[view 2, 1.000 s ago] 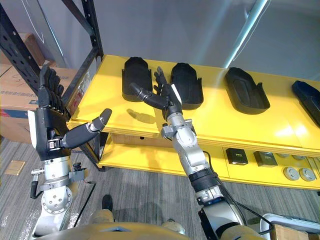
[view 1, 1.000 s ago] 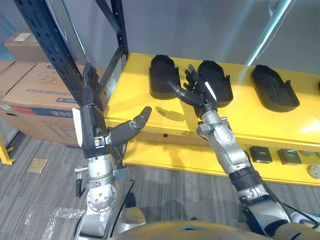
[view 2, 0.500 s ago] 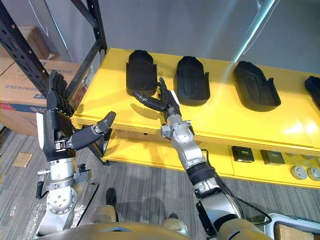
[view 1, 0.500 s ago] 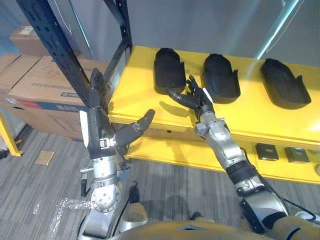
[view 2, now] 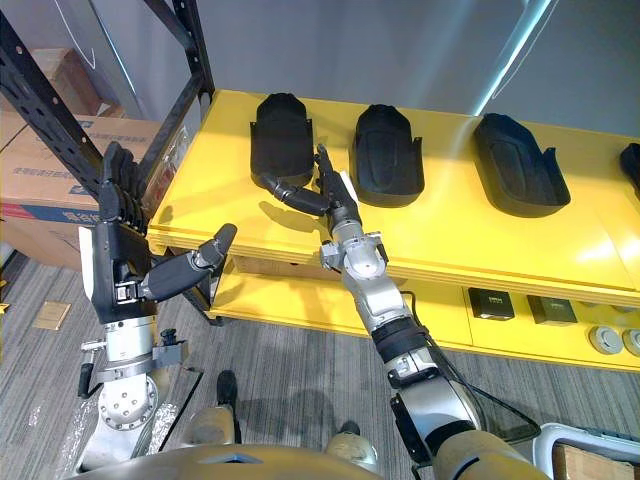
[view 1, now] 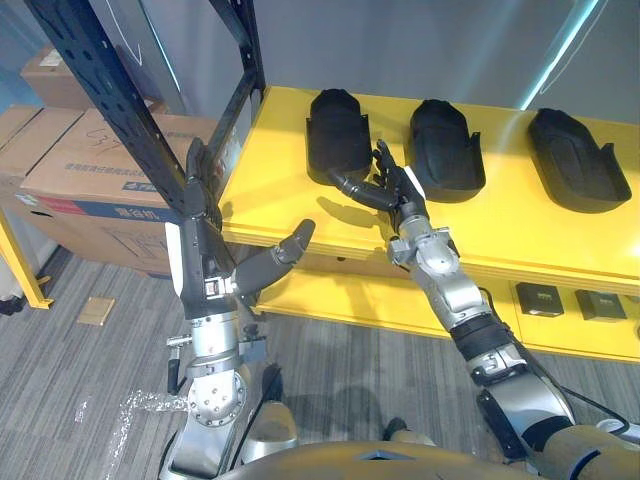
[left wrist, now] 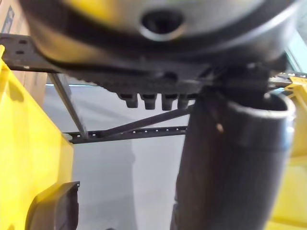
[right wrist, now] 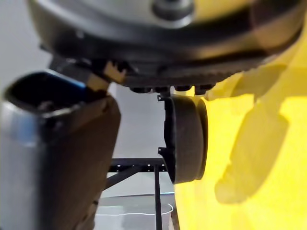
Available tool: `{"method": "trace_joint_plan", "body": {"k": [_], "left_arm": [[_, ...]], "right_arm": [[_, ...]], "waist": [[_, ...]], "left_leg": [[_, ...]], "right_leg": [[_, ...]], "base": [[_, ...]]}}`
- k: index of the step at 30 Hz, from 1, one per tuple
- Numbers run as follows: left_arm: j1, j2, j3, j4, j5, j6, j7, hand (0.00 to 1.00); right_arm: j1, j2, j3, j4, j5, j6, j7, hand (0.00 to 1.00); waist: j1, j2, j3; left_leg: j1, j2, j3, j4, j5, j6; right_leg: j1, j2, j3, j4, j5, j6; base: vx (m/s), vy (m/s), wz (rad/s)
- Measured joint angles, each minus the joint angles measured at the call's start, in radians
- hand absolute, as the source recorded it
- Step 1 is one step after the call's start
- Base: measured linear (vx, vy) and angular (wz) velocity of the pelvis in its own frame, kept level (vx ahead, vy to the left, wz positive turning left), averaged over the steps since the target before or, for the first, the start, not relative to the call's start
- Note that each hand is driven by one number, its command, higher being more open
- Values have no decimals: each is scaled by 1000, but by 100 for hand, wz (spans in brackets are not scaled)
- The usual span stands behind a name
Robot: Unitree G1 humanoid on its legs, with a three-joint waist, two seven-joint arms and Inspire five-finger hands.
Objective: Walk over and take three plastic housings, then place them on the shelf
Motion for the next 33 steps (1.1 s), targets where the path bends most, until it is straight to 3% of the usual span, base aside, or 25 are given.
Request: {"method": "trace_joint_plan", "body": {"k": [14, 25, 27, 31, 33], "left_arm": [[1, 0, -7, 2, 1, 0, -2, 100], [3, 1, -11, 26, 4, 1, -1, 100], [3, 12, -13, 28, 35, 1, 11, 100], [3, 21, -35, 33, 39, 1, 34, 100], [3, 21, -44, 71, 39, 10, 65, 100]], "right_arm": [[-35, 2, 65, 12, 3, -25, 68, 100], [-35, 3, 78, 12, -8, -24, 27, 100], [-34, 3, 75, 12, -135, -39, -42, 100], [-34, 2, 54, -13, -252, -73, -86, 100], [-32, -23, 53, -206, -313, -135, -56, 100]], "waist": [[13, 6, 22], [13, 6, 22], [13, 6, 22], [11, 6, 22], [8, 5, 21]], "left_leg": [[0, -1, -10, 0, 3, 0], [0, -1, -12, 0, 4, 0], [0, -1, -11, 0, 5, 0], [0, -1, -10, 0, 5, 0], [0, 1, 4, 3, 4, 0]], "right_leg": [[7, 0, -10, 0, -1, -1], [8, 1, -12, 0, -1, -1], [8, 1, -11, 0, -1, -1], [7, 1, -9, -1, 0, 0], [3, 3, 5, -15, 11, 1]], "base": [[0, 0, 0], [0, 0, 0], [0, 0, 0], [0, 0, -3], [0, 0, -13]]}}
